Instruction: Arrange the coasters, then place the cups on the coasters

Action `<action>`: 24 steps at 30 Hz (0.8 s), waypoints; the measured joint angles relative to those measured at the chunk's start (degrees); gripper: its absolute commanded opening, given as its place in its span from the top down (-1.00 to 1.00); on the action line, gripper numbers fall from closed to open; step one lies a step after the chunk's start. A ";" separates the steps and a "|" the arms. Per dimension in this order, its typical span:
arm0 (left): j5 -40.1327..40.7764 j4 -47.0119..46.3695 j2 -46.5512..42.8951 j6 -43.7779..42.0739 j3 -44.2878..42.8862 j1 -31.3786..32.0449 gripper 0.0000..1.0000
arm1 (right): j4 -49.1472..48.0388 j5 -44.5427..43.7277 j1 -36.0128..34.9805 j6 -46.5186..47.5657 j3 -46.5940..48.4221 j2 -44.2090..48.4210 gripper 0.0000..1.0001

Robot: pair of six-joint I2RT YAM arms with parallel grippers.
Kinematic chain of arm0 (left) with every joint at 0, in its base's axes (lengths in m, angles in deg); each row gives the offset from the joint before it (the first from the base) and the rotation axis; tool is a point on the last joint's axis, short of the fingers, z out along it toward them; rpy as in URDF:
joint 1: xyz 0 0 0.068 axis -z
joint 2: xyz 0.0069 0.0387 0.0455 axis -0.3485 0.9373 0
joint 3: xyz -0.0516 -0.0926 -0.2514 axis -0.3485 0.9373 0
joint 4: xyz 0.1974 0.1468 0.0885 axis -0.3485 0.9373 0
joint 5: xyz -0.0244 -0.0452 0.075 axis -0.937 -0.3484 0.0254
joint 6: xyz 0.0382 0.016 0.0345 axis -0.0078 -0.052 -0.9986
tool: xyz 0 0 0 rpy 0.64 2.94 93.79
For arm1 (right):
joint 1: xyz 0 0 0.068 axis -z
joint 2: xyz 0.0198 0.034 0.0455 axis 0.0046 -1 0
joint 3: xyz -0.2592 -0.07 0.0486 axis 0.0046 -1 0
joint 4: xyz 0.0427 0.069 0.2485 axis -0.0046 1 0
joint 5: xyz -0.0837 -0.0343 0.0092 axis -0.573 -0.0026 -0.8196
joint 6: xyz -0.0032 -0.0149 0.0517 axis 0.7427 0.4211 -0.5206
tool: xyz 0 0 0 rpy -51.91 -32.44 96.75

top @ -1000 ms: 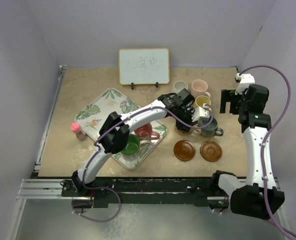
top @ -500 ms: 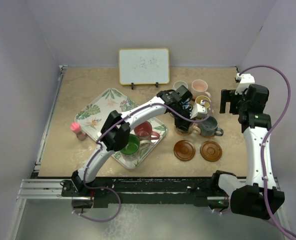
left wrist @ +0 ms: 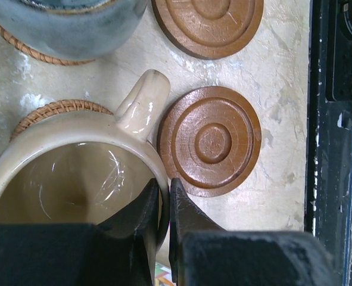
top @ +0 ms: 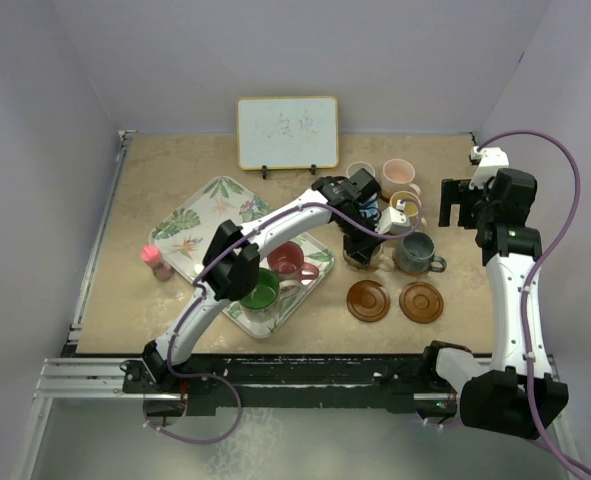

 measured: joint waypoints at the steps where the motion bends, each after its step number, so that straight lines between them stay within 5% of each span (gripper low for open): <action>1: 0.00 0.48 0.00 -0.02 -0.09 -0.07 0.94 | 0.00 0.00 0.00 0.00 0.00 0.00 -0.96; 24: -1.14 3.67 2.23 -0.04 -4.76 -0.31 0.94 | 0.00 0.17 0.15 0.00 0.00 0.00 -0.96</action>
